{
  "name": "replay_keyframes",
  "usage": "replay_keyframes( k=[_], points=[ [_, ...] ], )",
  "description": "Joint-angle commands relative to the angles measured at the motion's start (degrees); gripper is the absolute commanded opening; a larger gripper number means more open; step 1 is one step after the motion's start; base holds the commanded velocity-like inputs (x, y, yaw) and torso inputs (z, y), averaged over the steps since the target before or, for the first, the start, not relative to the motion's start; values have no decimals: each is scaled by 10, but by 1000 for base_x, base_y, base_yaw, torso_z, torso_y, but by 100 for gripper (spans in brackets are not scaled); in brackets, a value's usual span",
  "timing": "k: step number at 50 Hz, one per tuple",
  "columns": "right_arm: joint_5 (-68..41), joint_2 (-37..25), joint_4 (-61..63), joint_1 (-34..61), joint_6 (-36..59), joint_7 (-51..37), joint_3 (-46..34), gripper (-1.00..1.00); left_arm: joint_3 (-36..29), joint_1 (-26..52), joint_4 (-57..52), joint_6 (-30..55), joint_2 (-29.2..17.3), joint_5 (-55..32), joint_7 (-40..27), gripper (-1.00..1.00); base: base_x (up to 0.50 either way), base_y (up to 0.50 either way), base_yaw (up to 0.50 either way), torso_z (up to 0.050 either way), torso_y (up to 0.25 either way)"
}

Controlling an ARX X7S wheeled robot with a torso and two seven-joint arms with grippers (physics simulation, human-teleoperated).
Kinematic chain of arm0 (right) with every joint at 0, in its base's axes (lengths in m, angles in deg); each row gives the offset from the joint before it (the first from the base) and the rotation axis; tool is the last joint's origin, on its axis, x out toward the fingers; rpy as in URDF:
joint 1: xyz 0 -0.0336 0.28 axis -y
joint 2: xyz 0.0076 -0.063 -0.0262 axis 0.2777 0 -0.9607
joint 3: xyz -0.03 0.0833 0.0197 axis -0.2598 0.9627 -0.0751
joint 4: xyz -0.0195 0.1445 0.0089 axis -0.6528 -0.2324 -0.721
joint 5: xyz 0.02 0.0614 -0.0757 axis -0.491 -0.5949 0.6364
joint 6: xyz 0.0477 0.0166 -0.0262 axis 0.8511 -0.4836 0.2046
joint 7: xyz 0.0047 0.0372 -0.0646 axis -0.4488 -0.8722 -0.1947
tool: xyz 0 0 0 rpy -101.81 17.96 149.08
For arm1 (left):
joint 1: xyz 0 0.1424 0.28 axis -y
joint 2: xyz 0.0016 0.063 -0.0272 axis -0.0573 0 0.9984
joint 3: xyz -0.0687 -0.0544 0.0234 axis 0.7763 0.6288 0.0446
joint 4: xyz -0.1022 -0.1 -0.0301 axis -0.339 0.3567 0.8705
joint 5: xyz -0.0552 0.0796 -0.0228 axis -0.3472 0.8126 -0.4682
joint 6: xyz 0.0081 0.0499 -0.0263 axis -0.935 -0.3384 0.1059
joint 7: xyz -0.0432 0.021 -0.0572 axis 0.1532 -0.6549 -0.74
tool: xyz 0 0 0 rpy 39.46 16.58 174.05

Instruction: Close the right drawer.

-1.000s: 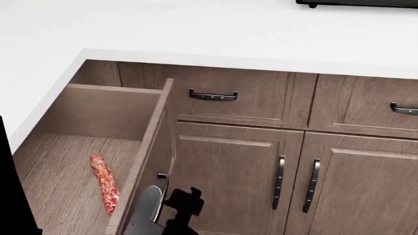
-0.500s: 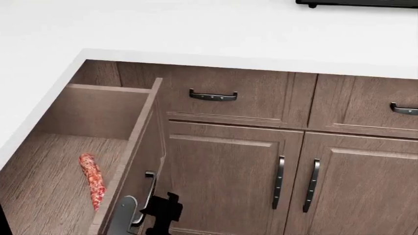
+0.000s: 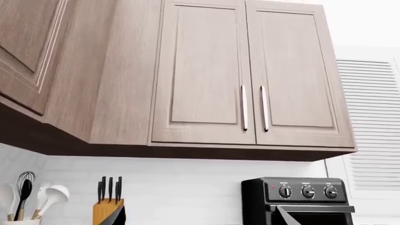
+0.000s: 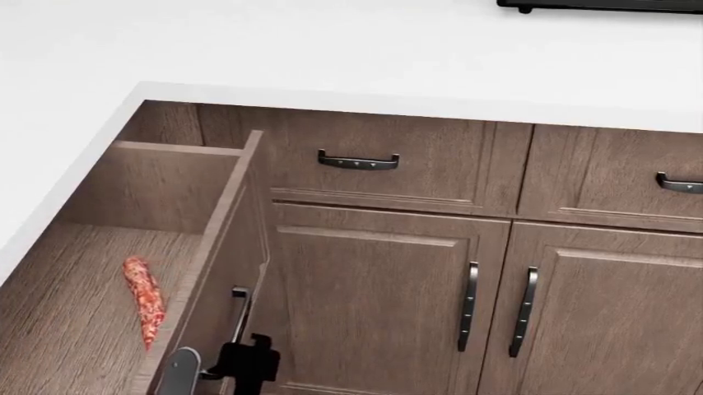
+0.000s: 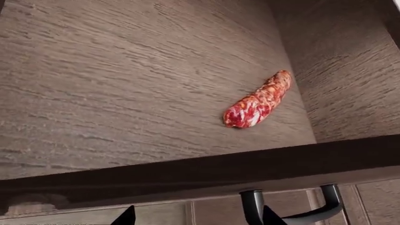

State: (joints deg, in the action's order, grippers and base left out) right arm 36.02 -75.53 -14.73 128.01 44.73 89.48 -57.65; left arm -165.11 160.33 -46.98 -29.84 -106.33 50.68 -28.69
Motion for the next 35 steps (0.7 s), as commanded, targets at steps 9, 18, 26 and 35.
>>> replay_keyframes(
  k=[9,18,26,35],
  points=[
    [2,12,37,-10,4,26,-7,100,-198,144,-3,-42,12,52,-54,100,0,0,0,0,0],
    [-16,12,1,-17,-28,0,-4,100,-174,126,-3,-22,29,38,-54,100,0,0,0,0,0],
    [-92,12,-74,17,-112,-52,4,100,-120,94,-2,29,84,4,-53,100,0,0,0,0,0],
    [-124,12,-147,25,-163,-76,13,100,-104,79,-1,48,110,-6,-48,100,0,0,0,0,0]
  ],
)
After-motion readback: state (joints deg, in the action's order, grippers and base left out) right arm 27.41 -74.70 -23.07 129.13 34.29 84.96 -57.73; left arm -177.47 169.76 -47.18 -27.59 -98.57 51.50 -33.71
